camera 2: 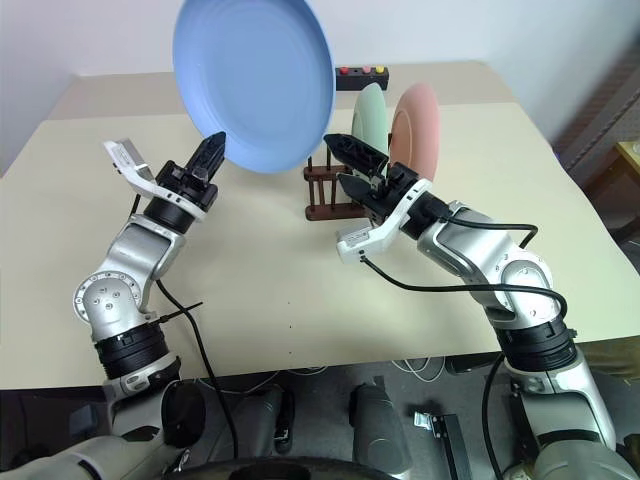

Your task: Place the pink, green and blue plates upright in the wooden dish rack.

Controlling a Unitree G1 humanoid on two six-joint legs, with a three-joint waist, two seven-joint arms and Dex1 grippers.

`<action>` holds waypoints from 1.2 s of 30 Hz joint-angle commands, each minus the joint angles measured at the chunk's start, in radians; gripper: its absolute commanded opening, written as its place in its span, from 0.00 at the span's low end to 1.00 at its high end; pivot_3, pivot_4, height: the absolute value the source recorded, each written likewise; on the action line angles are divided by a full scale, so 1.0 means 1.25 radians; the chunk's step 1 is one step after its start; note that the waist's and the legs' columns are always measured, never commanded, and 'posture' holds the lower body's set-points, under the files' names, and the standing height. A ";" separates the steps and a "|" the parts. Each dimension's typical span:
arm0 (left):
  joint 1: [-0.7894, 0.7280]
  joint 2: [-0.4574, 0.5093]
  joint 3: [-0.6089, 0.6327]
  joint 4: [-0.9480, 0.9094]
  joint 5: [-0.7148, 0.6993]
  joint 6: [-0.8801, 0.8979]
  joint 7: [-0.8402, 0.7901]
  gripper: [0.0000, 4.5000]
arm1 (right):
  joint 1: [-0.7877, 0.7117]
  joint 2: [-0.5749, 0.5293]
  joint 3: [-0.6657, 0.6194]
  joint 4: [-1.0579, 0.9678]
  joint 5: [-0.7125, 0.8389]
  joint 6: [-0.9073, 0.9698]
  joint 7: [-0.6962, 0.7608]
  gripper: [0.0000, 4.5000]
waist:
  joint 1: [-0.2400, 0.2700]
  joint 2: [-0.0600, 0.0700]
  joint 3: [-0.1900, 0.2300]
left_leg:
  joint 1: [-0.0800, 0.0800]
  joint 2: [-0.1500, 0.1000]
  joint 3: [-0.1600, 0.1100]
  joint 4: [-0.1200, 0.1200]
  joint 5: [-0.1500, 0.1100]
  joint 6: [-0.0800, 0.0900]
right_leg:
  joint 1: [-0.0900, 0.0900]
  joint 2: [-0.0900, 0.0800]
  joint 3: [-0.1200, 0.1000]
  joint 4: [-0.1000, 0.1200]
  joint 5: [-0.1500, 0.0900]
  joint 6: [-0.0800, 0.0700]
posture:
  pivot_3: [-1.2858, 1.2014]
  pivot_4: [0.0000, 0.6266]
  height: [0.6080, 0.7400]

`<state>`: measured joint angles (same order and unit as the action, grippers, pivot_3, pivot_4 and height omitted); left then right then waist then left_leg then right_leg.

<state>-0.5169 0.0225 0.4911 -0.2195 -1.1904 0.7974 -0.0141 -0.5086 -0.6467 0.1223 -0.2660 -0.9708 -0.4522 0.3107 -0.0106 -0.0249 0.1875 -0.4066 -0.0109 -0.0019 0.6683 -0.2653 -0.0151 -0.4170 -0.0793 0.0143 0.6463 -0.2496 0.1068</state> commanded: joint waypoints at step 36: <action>0.061 0.097 -0.262 -0.179 0.279 -0.182 -0.101 0.00 | -0.011 0.020 0.066 -0.032 0.037 0.076 0.087 0.01 | -0.001 0.000 0.000 | 0.001 -0.001 -0.001 0.000 0.000 0.000 | 0.002 0.000 -0.001 -0.001 0.000 0.000 | 0.52 0.24 1.00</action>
<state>-0.4410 0.1442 0.1713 -0.4052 -0.8275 0.5756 -0.1278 -0.5088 -0.6267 0.2219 -0.2686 -0.9494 -0.3684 0.4316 -0.0114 -0.0247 0.1875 -0.4050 -0.0125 -0.0034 0.6677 -0.2656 -0.0145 -0.4142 -0.0794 0.0129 0.6445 -0.2498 0.1066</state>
